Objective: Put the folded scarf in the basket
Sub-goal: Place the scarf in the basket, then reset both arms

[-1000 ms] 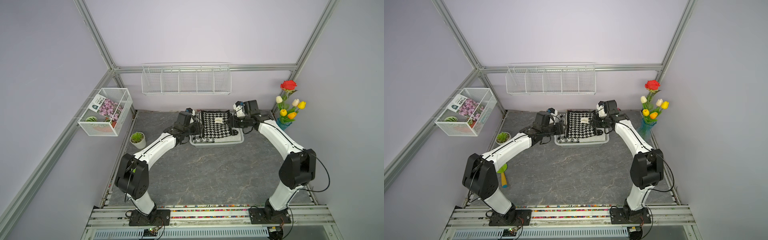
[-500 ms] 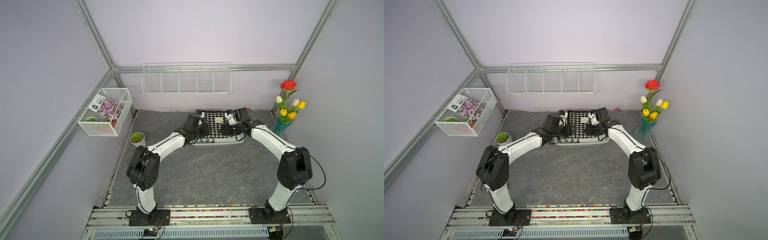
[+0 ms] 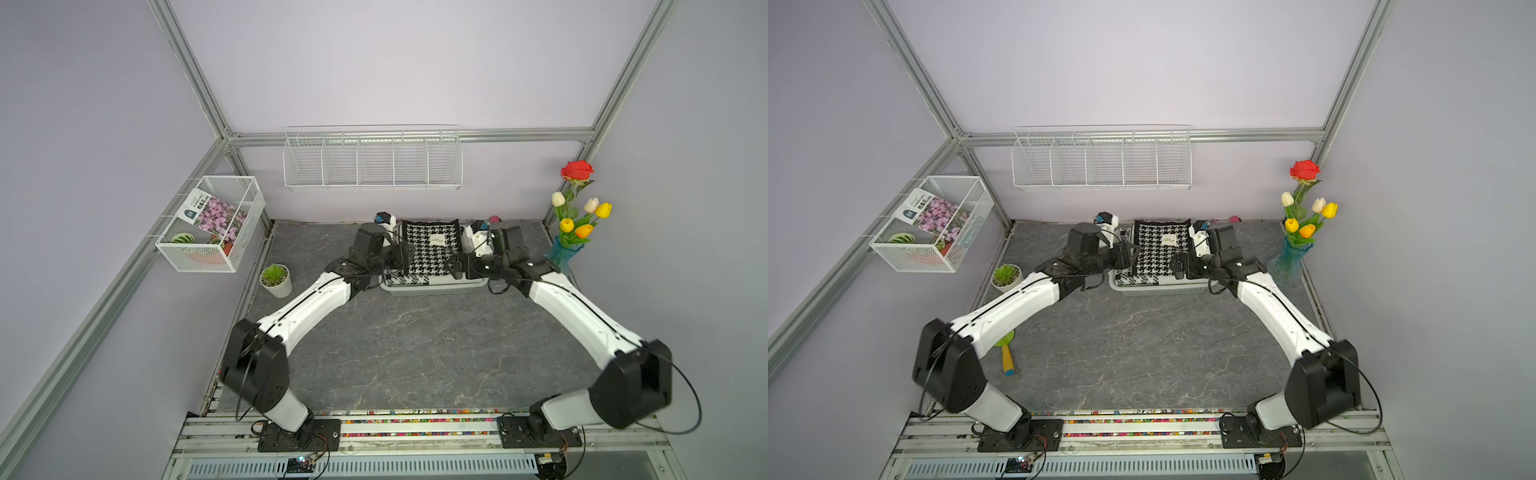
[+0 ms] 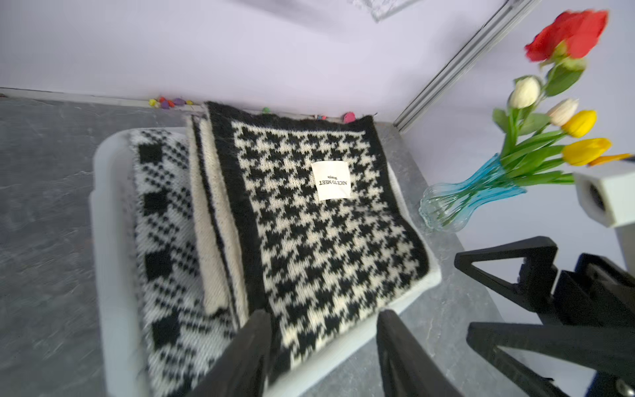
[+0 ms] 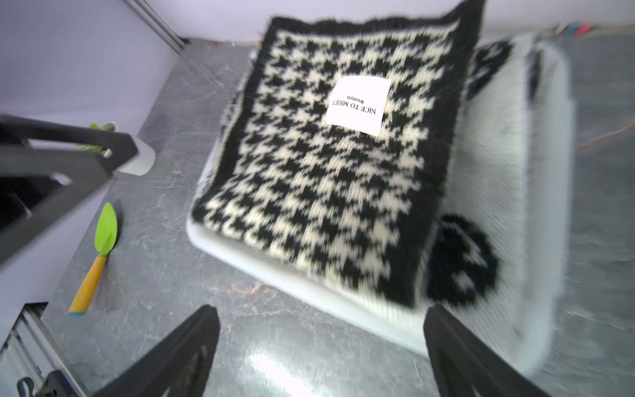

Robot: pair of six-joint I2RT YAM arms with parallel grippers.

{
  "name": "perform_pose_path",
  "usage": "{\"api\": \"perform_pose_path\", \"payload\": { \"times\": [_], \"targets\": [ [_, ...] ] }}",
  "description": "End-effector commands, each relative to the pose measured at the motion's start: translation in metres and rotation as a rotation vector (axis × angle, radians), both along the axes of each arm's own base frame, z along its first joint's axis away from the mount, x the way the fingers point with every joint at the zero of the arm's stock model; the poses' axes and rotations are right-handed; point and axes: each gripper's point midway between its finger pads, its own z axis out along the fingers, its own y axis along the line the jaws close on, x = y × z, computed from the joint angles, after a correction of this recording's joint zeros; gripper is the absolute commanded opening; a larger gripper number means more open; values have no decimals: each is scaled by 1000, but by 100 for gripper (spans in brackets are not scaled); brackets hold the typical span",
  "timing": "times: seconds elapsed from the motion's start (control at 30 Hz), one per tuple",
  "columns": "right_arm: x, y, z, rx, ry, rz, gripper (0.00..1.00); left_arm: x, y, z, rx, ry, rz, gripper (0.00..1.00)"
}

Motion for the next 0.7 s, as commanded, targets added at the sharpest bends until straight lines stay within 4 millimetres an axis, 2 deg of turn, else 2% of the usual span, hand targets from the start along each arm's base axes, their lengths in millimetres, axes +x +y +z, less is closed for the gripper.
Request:
{"api": "perform_pose_path", "payload": {
  "times": [0.0,0.07,0.1,0.23,0.33,0.4,0.47,0.6,0.67],
  "targets": [
    [-19,-19,20,6,-128,-50,98,-17,37,0,68,-63,81,62],
    [-36,-27,18,11,-167,-55,99,-29,60,-2,105,-82,141,69],
    [-42,-36,14,-1,-188,-90,99,-32,78,-5,140,-88,207,74],
    [-45,-91,-3,-86,-343,-362,99,-42,139,-18,254,-182,403,99],
    [-48,-98,-23,-178,-486,-328,99,-47,165,-33,312,-253,463,100],
    [-47,-106,-36,-233,-536,-349,98,-50,167,-42,343,-296,439,100],
    [-42,-127,-45,-309,-528,-458,98,-52,170,-54,417,-340,414,100],
    [-29,-147,-81,-377,-440,-496,98,-41,218,-79,539,-369,569,100],
    [-23,-159,-102,-415,-413,-532,98,-34,240,-94,525,-335,628,100]
  ]
}}
